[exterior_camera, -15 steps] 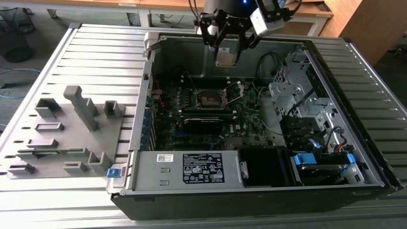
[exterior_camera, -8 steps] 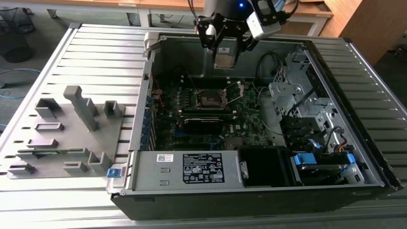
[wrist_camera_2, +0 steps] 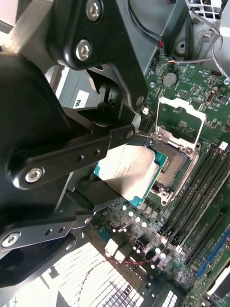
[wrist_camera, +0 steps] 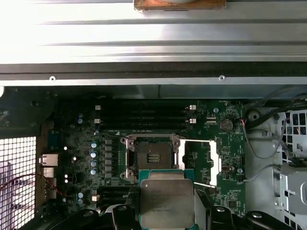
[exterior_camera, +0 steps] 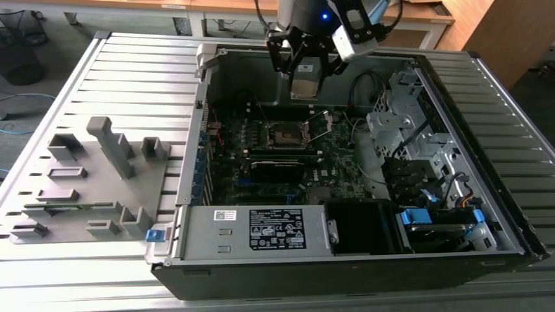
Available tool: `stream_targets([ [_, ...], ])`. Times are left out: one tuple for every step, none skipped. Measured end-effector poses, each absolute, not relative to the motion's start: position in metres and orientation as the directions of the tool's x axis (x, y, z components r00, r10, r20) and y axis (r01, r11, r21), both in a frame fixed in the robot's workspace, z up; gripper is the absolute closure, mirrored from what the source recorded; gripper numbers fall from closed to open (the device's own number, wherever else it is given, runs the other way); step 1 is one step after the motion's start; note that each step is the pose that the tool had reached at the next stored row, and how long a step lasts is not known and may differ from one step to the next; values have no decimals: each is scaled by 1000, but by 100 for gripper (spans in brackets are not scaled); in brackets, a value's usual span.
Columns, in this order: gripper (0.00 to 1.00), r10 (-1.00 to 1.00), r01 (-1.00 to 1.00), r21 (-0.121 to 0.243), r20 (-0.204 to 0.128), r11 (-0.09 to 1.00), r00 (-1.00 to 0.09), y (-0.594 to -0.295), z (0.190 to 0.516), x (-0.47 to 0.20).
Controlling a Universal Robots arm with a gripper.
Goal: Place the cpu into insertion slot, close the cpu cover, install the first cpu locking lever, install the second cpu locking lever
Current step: 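Place the cpu into insertion slot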
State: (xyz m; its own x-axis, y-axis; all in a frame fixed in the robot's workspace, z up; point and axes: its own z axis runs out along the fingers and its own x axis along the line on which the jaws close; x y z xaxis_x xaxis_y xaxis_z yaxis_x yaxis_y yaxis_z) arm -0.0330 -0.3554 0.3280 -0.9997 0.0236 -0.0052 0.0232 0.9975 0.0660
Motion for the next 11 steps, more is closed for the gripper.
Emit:
stream_targets([
  [46,24,23,66,-6,998,-1000,-355,326,-33],
  [46,24,23,66,-6,998,-1000,-355,324,-33],
  [46,24,23,66,-6,998,-1000,-355,323,-34],
  [46,23,23,66,-6,998,-1000,-355,321,-34],
  [46,23,23,66,-6,998,-1000,-355,321,-34],
  [46,23,23,66,-6,998,-1000,-355,321,-34],
  [46,24,23,66,-6,998,-1000,-355,320,-34],
  [46,24,23,66,-6,998,-1000,-355,319,-34],
  [46,24,23,66,-6,998,-1000,-355,318,-34],
  [46,24,23,66,-6,998,-1000,-355,316,-34],
  [46,24,23,66,-6,998,-1000,-355,315,-34],
])
